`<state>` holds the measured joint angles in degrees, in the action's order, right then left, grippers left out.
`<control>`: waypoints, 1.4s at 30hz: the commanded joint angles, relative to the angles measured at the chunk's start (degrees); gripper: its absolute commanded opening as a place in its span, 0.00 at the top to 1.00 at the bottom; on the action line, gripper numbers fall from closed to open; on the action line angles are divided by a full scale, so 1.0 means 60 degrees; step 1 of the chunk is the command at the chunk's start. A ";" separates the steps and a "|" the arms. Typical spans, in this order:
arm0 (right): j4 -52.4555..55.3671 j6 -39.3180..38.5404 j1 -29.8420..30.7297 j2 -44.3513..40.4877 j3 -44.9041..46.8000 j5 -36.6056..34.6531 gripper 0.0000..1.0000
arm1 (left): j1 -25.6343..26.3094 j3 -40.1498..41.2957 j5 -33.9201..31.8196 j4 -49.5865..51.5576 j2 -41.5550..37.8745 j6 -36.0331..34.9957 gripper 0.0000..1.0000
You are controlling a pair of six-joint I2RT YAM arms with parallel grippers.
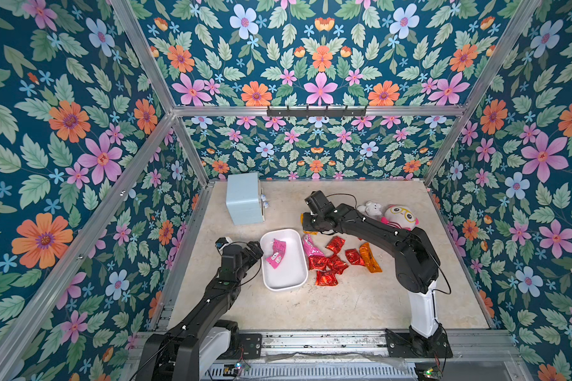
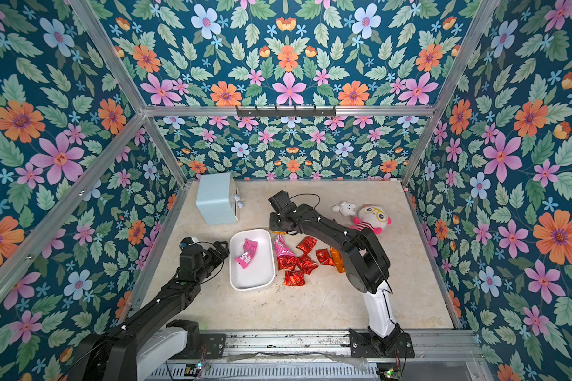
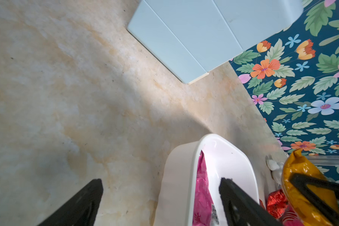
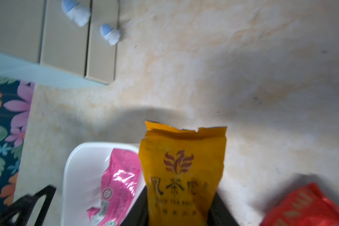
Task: Put the tea bags into the storage box
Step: Place the tea bag in the storage box, then pick up the tea bag from the center of the board.
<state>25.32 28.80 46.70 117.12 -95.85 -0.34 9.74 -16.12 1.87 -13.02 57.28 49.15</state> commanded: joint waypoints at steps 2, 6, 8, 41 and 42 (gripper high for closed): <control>-0.0320 -0.0131 0.0687 0.0268 -0.0138 0.0568 0.63 | -0.0084 -0.0038 -0.0149 0.0344 -0.0104 0.0129 0.01; -0.0528 0.0098 0.0917 0.0699 -0.0267 0.0759 0.63 | -0.0133 -0.0023 -0.0221 0.0513 -0.0214 0.0188 0.01; -0.0617 0.0166 0.0918 0.0964 -0.0385 0.0741 0.63 | -0.0143 -0.0023 -0.0213 0.0557 -0.0273 0.0236 0.01; -0.0301 -0.0836 -0.0078 -0.1992 0.2756 0.0064 0.45 | -0.0144 -0.0546 0.0466 0.0382 0.0332 -0.0013 0.01; -0.0378 -0.0887 -0.0078 -0.1983 0.2843 0.0198 0.45 | -0.0143 -0.0569 0.0491 0.0382 0.0380 -0.0015 0.01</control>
<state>26.30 25.39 46.22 105.78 -80.23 -2.50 8.93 -19.05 4.01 -9.45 59.13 50.11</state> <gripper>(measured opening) 0.549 0.993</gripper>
